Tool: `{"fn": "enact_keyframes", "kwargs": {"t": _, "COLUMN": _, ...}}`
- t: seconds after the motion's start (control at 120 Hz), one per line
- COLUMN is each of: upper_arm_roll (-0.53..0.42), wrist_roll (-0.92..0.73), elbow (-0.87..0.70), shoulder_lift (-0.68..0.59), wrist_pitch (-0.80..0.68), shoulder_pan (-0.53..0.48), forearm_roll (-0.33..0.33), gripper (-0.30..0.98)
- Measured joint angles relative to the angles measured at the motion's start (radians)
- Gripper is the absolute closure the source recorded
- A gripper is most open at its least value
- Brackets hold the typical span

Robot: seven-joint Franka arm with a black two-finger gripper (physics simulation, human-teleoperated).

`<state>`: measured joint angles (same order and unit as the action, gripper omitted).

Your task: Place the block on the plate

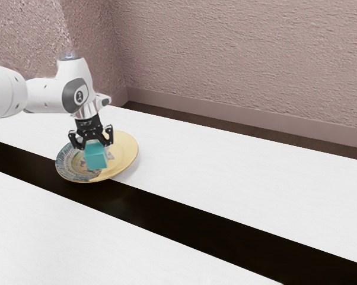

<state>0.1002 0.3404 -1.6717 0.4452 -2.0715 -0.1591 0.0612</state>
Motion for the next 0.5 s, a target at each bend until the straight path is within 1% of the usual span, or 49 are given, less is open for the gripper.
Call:
{"fn": "enact_keyframes", "kwargs": {"t": 0.1, "upper_arm_roll": 0.001, "wrist_roll": -0.006, "elbow": 0.001, "shoulder_lift": 0.008, "wrist_pitch": -0.003, "shoulder_pan": 0.0, "forearm_roll": 0.003, "gripper": 0.17}}
{"fn": "enact_keyframes", "kwargs": {"t": 0.208, "upper_arm_roll": 0.001, "wrist_roll": -0.011, "elbow": 0.0, "shoulder_lift": -0.01, "wrist_pitch": -0.005, "shoulder_pan": 0.0, "forearm_roll": 0.005, "gripper": 0.1}}
{"fn": "enact_keyframes", "kwargs": {"t": 0.358, "upper_arm_roll": -0.002, "wrist_roll": -0.018, "elbow": -0.01, "shoulder_lift": -0.077, "wrist_pitch": -0.001, "shoulder_pan": 0.007, "forearm_roll": 0.002, "gripper": 0.05}}
{"fn": "enact_keyframes", "kwargs": {"t": 0.5, "upper_arm_roll": -0.01, "wrist_roll": -0.041, "elbow": -0.009, "shoulder_lift": -0.112, "wrist_pitch": 0.004, "shoulder_pan": 0.052, "forearm_roll": -0.007, "gripper": 0.03}}
